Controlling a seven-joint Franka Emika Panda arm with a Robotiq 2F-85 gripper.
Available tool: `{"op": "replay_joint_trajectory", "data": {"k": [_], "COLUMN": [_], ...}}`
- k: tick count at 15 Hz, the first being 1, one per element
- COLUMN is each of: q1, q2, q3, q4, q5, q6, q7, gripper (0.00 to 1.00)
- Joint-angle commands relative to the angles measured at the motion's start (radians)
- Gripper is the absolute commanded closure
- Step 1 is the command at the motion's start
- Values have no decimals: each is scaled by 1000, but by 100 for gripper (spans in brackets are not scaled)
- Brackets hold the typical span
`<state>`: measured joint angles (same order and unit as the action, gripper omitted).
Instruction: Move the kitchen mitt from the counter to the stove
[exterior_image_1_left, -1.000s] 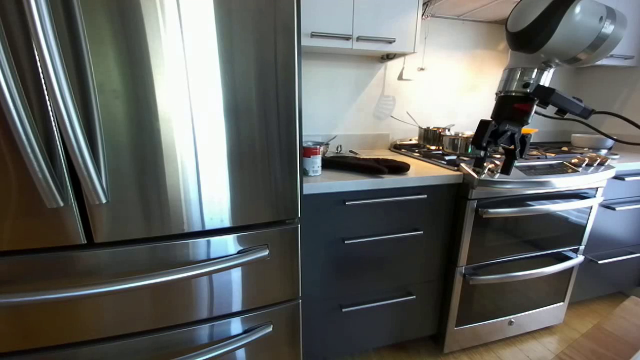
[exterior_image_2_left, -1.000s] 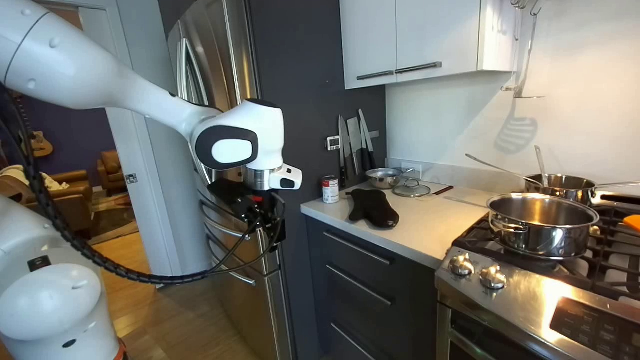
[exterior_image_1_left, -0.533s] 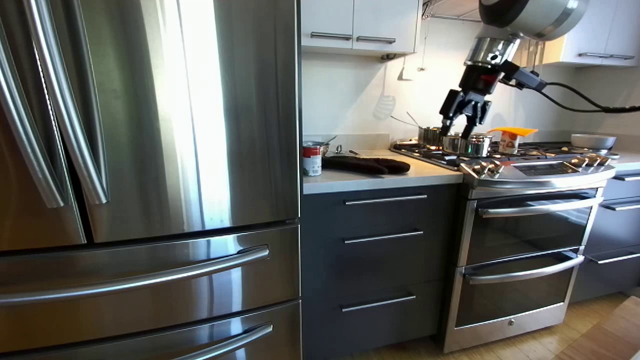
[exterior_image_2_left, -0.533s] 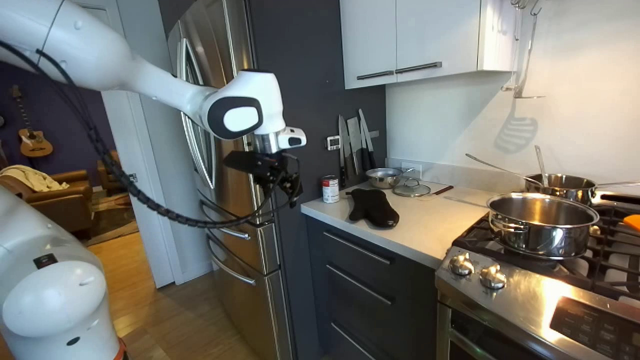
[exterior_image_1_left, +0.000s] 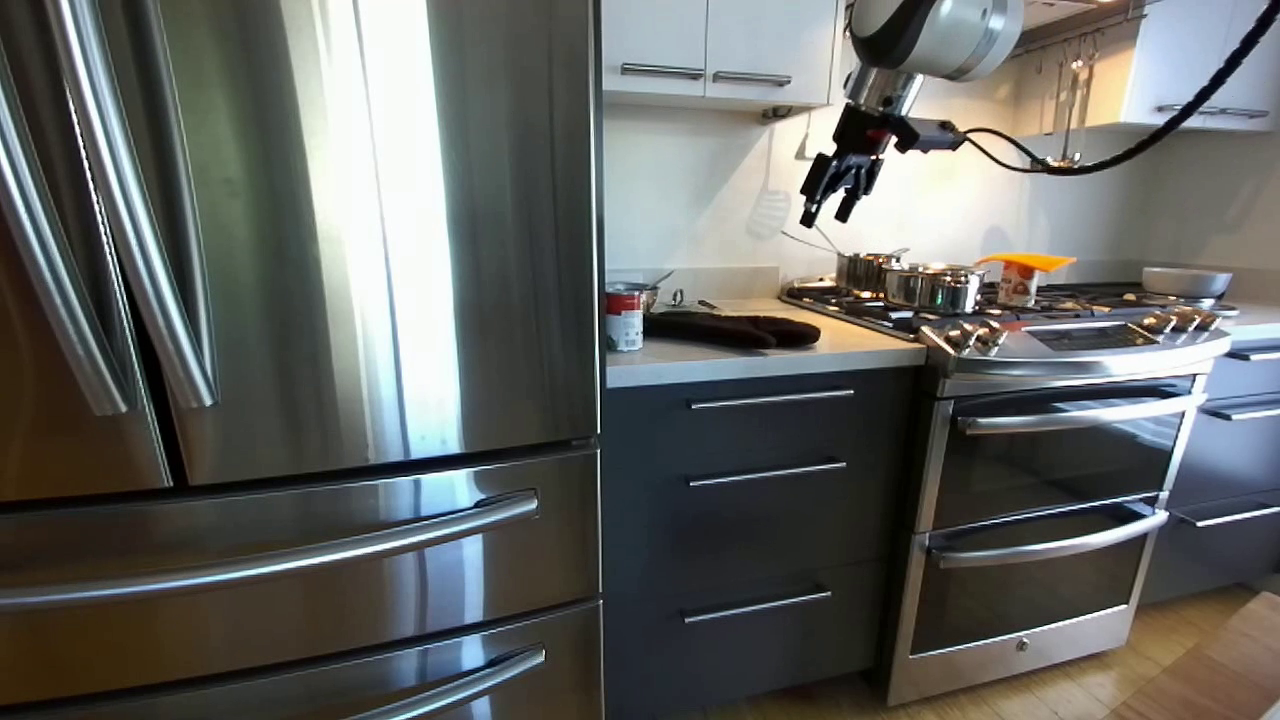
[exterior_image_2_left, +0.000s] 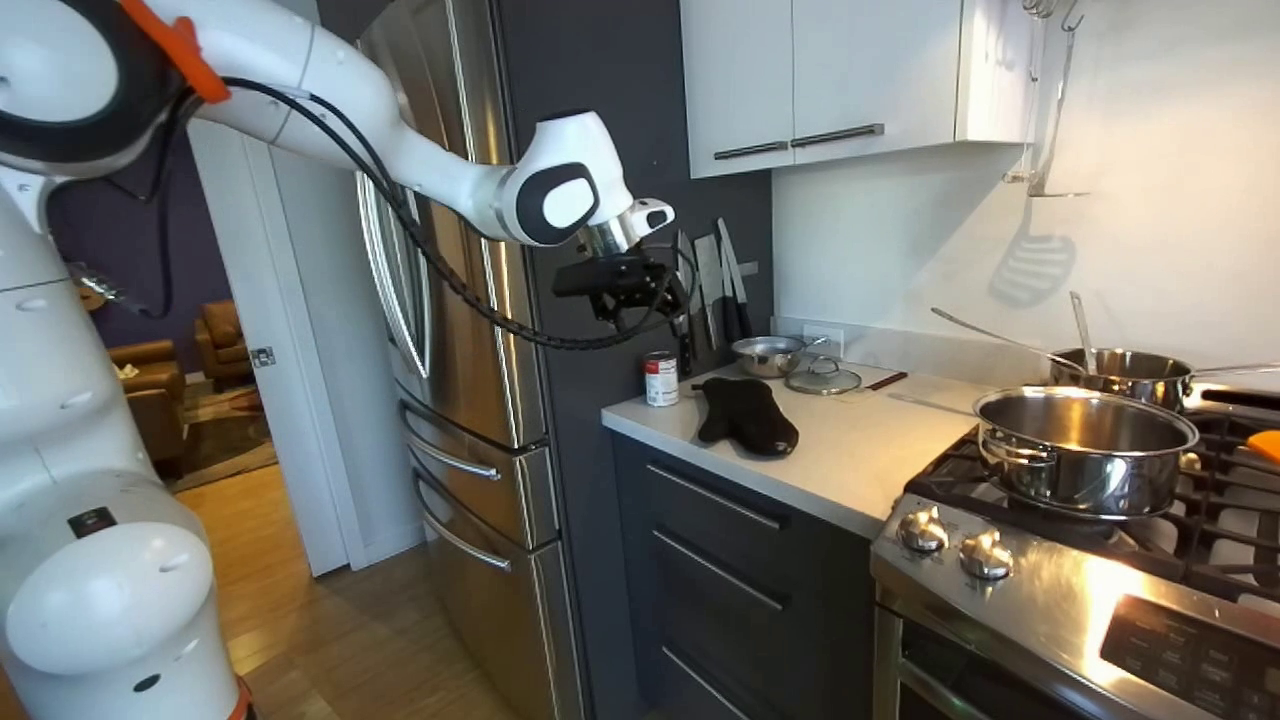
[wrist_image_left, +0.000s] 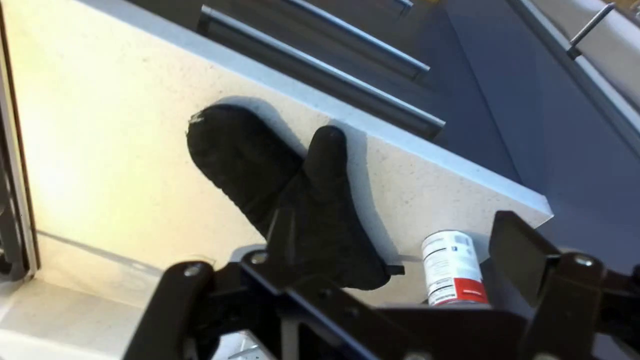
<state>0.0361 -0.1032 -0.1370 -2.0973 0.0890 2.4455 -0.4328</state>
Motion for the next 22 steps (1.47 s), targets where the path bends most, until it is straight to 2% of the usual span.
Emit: {"op": "replay_joint_trajectory", "data": {"k": [1,2,3,4,6,11,17,22], "q1": [-32,-43,-56,-61,-73,-73,-78,-97], "q2": [180,222,246,174,207,191,388,558], "q3": [11,23,44,49,64,67,87,114], "q4": [154,183,206,139,161,160,277,407], "q5": [67,105,212,99,109,109,52,9], "q6": [61,91,94,81,85,85,180,178], "q7": [-101,-124,-177,-93,-103,-101,15,75], "gripper": [0,0,0,0,0,0,0,0]}}
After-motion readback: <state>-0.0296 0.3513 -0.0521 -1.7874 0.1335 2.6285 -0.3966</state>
